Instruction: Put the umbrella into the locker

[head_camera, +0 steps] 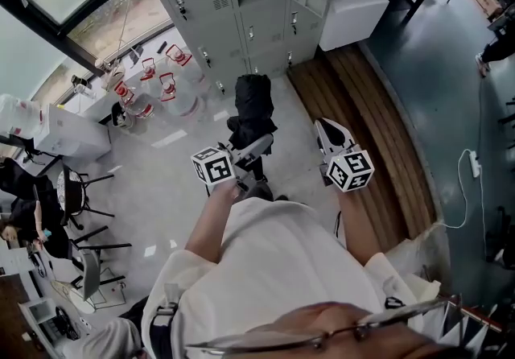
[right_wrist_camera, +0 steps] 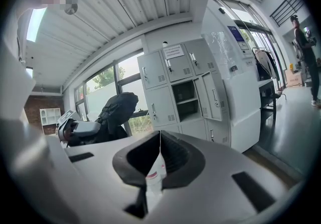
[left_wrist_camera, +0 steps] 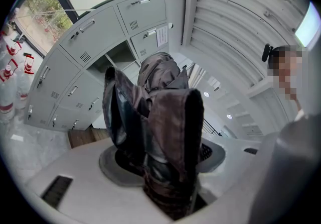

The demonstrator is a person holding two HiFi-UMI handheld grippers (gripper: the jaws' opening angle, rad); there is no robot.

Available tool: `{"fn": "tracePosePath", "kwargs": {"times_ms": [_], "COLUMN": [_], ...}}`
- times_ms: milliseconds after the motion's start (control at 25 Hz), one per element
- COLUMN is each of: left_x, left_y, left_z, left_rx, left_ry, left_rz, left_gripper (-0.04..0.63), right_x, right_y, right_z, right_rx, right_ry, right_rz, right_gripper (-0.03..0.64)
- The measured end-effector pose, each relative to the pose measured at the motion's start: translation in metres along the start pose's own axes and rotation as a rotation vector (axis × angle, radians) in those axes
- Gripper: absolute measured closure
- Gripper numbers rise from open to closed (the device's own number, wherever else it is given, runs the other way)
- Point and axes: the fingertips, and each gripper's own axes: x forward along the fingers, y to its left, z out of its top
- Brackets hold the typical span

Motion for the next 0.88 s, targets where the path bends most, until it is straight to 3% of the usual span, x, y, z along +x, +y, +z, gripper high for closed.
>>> {"fn": "tracePosePath", "kwargs": {"times_ms": [560,880], "left_x": [0.047,0.076], "left_y": [0.067,0.112], "left_z": [0.066,0.110], "left_rx": [-0.032,-0.050], "left_ry": [-0.007,0.047], "left_rz": [-0.034,-0.061], "left_gripper": [0.356,0.356], "right_x": [0.081,0.138], "right_y": [-0.040,-0.062], "right_z": [0.023,0.037], "right_rx": [-0.039,-0.029], "right_ry": [0.016,0.024], "right_rz": [-0.040,-0.097], "right_gripper": [0.609,0.609]}}
